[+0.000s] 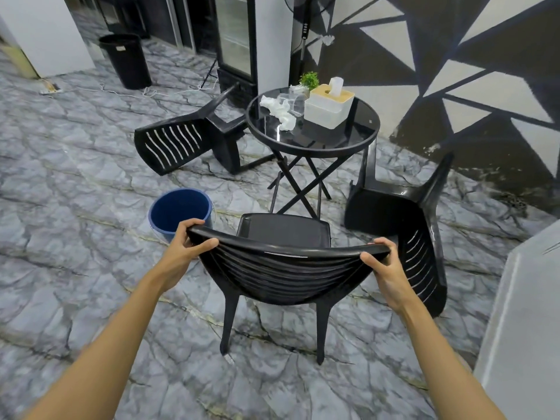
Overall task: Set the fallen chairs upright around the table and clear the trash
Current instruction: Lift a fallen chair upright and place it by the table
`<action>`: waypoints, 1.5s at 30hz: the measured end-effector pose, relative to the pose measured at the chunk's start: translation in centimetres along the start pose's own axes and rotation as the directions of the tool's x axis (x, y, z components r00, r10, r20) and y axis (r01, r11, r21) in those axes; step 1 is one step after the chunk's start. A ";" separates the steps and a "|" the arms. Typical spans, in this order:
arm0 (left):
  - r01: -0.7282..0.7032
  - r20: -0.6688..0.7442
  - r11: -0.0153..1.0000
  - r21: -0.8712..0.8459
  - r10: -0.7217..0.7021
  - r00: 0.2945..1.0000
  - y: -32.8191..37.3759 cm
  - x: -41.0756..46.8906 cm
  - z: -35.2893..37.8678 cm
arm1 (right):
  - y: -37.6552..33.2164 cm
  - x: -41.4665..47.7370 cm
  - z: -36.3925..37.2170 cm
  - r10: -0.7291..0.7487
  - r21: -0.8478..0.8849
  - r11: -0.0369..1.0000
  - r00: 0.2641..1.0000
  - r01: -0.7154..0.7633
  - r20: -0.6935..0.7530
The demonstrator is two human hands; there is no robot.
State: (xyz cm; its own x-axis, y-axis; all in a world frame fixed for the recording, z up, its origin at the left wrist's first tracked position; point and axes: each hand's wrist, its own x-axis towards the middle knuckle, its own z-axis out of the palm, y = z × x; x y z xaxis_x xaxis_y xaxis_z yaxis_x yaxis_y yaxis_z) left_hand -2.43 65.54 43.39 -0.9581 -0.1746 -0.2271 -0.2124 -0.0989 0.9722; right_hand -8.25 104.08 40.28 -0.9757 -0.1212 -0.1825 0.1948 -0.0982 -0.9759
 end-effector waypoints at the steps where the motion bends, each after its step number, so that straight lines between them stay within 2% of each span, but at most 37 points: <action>1: 0.004 0.007 1.000 -0.006 -0.004 1.000 -0.1 0.0 -0.1 | 0.2 0.0 0.0 0.005 -0.001 1.000 1.000 -0.005 -0.007; 8: 0.031 -0.019 0.999 0.044 -0.030 0.999 0.0 -1.7 0.0 | 0.1 -0.8 0.5 0.053 -0.038 0.998 0.998 -0.054 -0.016; 11: 0.000 -0.180 0.974 0.227 0.042 0.983 0.5 -3.2 1.7 | -0.8 -1.7 0.6 0.075 -0.056 0.996 0.997 -0.075 -0.001; 13: -0.074 -0.205 0.905 0.419 0.174 0.963 1.1 -4.1 3.3 | -1.6 -2.7 0.4 0.097 -0.098 0.991 0.995 -0.096 0.003; 16: -0.308 0.015 0.738 0.600 0.375 0.927 3.0 -4.9 7.5 | -2.6 -4.0 -1.0 0.100 -0.187 0.976 0.993 -0.109 -0.057; 19: -0.483 0.271 0.648 0.589 0.404 0.874 5.0 -5.2 14.2 | -4.1 -5.9 -3.8 0.098 -0.321 0.939 0.990 -0.125 -0.098; 23: -0.553 0.523 0.575 0.603 0.238 0.818 5.5 -4.8 24.6 | -6.4 -8.2 -8.8 0.125 -0.552 0.815 0.984 -0.174 -0.126; 27: -0.606 0.657 0.441 0.662 0.049 0.753 3.3 -4.1 34.7 | -6.5 -8.5 -14.9 0.121 -0.733 0.644 0.976 -0.217 -0.182; 29: -0.593 0.661 0.423 0.685 -0.019 0.750 1.6 -3.4 39.0 | -5.8 -8.0 -18.2 0.130 -0.786 0.577 0.975 -0.222 -0.180; 34: -0.497 0.599 0.408 0.766 -0.171 0.782 -2.2 -1.5 47.2 | -4.5 -6.5 -25.9 0.261 -0.874 0.410 0.952 -0.260 -0.161; 39: -0.492 0.572 0.320 0.810 -0.242 0.784 -4.9 1.4 53.0 | -3.2 -3.8 -32.1 0.310 -0.899 0.355 0.939 -0.257 -0.146; 45: -0.437 0.541 0.343 0.831 -0.320 0.778 -8.6 6.4 58.0 | 0.1 1.6 -36.9 0.319 -0.931 0.276 0.937 -0.239 -0.145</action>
State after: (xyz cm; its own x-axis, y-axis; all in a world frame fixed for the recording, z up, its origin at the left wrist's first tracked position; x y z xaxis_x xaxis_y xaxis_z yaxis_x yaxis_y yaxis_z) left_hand -17.91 122.07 36.87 -0.7810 0.4259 -0.4568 0.1865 0.8570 0.4803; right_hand -13.48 140.37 35.48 -0.8662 -0.0013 -0.4997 0.1932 0.9214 -0.3373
